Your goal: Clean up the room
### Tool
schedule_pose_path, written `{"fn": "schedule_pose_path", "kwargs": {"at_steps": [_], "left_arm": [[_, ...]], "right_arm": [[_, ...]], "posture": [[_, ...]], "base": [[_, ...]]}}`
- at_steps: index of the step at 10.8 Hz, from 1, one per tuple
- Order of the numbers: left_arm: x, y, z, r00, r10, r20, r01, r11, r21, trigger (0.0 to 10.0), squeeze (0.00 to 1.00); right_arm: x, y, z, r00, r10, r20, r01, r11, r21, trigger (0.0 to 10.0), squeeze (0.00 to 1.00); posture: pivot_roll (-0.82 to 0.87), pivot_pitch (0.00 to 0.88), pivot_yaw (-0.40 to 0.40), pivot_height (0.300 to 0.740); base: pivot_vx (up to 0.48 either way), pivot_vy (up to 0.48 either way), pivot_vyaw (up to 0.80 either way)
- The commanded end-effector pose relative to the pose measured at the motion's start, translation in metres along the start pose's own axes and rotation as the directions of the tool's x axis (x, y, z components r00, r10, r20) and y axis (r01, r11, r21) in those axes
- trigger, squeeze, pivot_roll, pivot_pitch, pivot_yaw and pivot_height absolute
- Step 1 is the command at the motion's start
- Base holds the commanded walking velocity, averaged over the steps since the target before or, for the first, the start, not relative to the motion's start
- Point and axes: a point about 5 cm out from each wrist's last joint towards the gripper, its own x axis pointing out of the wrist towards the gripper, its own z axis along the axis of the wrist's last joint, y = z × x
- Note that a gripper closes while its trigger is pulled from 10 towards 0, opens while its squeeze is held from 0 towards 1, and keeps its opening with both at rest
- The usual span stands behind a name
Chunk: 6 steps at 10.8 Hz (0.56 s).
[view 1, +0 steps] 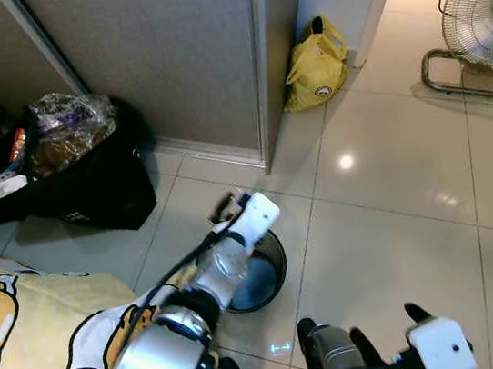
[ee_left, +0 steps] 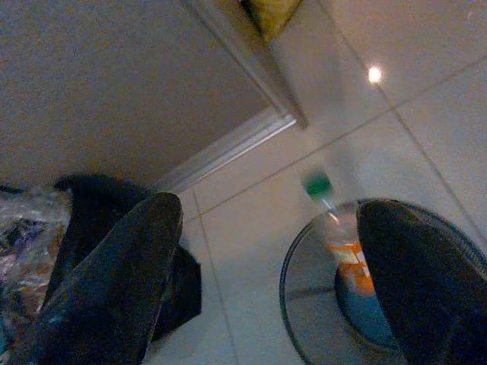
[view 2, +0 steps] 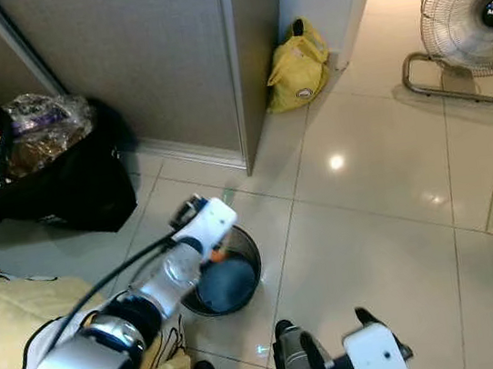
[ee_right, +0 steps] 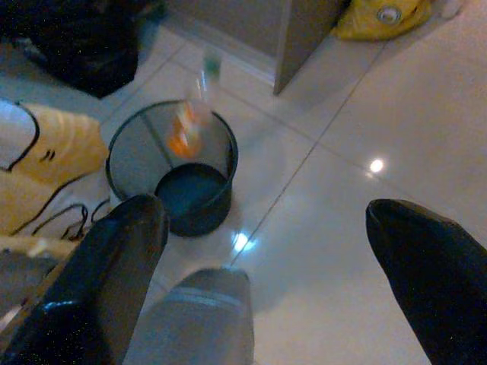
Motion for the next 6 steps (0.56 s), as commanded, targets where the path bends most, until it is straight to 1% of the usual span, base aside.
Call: {"fn": "schedule_pose_path", "kwargs": {"at_steps": [1,2,3,4,5,6], "left_arm": [[-0.004,-0.009,-0.011,0.998,-0.029,-0.051,0.030,0.999,0.028,10.0,1.00],[-0.006,-0.008,-0.021,0.994,-0.003,-0.111,0.007,1.000,0.027,10.0,1.00],[-0.007,-0.008,-0.026,0.991,0.005,-0.133,-0.001,1.000,0.027,10.0,1.00],[-0.011,-0.016,-0.033,0.990,-0.027,-0.141,0.020,0.998,-0.054,10.0,0.00],[-0.017,-0.023,-0.039,0.992,-0.077,-0.099,0.055,0.976,-0.210,10.0,0.00],[-0.026,-0.020,-0.050,0.999,-0.050,-0.015,0.040,0.913,-0.406,10.0,0.00]], "right_arm": [[-0.005,0.001,-0.003,1.000,0.003,-0.029,-0.003,1.000,0.004,10.0,0.00],[-0.006,0.000,-0.004,0.999,0.005,-0.039,-0.005,1.000,0.003,10.0,0.00],[-0.004,0.000,-0.005,0.999,0.006,-0.043,-0.006,1.000,0.002,10.0,0.00],[0.003,-0.001,-0.002,1.000,0.008,-0.029,-0.008,1.000,0.001,10.0,0.00],[0.022,-0.008,0.006,1.000,-0.023,0.005,0.022,0.999,0.048,10.0,0.00],[0.047,-0.017,0.021,0.996,-0.043,0.076,0.038,0.997,0.072,10.0,0.00]], "posture": [[-0.44,0.309,0.054,0.740],[-0.44,0.308,0.053,0.740],[-0.43,0.301,0.054,0.740],[-0.41,0.275,0.061,0.740],[-0.36,0.222,0.067,0.740],[-0.30,0.159,0.063,0.740]], "base": [[0.000,0.000,0.00],[0.000,0.000,0.00],[0.000,0.000,0.00],[0.000,0.000,0.00],[0.000,0.000,0.00],[0.000,0.000,0.00]]}}
